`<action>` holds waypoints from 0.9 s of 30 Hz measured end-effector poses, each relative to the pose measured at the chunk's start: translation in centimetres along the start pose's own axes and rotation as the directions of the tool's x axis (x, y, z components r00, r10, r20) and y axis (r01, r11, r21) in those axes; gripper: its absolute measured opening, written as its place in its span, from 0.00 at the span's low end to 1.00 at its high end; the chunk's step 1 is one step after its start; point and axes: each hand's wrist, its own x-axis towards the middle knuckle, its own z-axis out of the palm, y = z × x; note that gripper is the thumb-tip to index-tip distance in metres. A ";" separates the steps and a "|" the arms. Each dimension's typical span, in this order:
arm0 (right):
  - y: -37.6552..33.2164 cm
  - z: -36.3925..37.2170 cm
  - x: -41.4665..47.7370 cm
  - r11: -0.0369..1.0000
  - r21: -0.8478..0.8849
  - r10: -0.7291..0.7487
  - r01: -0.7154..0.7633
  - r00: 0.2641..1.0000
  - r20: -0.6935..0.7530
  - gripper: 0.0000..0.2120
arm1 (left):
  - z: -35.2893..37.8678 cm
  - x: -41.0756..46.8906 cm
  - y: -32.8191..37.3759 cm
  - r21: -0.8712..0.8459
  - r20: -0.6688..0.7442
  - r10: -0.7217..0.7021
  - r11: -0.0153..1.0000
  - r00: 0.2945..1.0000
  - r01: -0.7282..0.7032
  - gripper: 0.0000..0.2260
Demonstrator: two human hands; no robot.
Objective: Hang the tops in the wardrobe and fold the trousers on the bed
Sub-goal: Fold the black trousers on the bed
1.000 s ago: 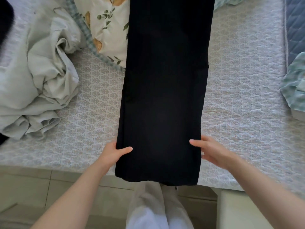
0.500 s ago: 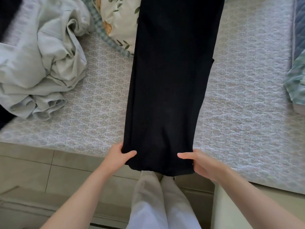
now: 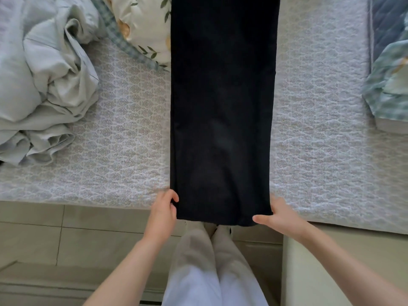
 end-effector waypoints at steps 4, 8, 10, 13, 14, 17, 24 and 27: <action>0.5 0.3 -0.6 0.996 0.091 -0.008 0.010 1.000 -0.020 0.26 | 1.2 -0.2 0.8 -0.146 -0.007 -0.205 0.969 0.979 0.201 0.05; 1.0 0.3 -1.5 0.983 0.185 -0.014 0.018 1.000 -0.025 0.25 | 2.2 -0.7 1.0 -0.132 -0.137 -0.227 0.969 0.964 0.209 0.16; 0.7 0.3 -1.8 0.976 0.217 -0.021 0.022 1.000 -0.006 0.28 | 2.7 -0.6 0.9 -0.123 -0.174 -0.240 0.967 0.955 0.221 0.16; 0.2 0.3 -2.0 0.970 0.237 -0.052 0.050 0.999 0.001 0.21 | 3.4 -0.2 0.6 -0.073 -0.076 -0.253 0.966 0.964 0.248 0.12; 0.1 0.2 -2.0 0.966 0.253 -0.052 0.050 0.999 0.004 0.17 | 3.4 -0.1 0.3 -0.106 -0.032 -0.266 0.960 0.964 0.261 0.10; 0.5 -0.1 -1.9 0.961 0.276 -0.038 0.035 0.999 0.005 0.16 | 1.9 -0.2 -0.9 -0.352 0.092 -0.275 0.890 0.957 0.289 0.04; 2.4 -0.9 -0.8 0.994 0.109 -0.021 0.026 0.999 -0.047 0.14 | -1.3 -0.8 -2.9 -0.509 0.298 -0.192 0.797 0.935 0.325 0.11; 2.7 -0.6 -0.6 0.994 0.110 -0.010 0.016 0.999 -0.052 0.12 | -1.2 -1.3 -2.0 -0.503 0.361 -0.118 0.811 0.925 0.300 0.13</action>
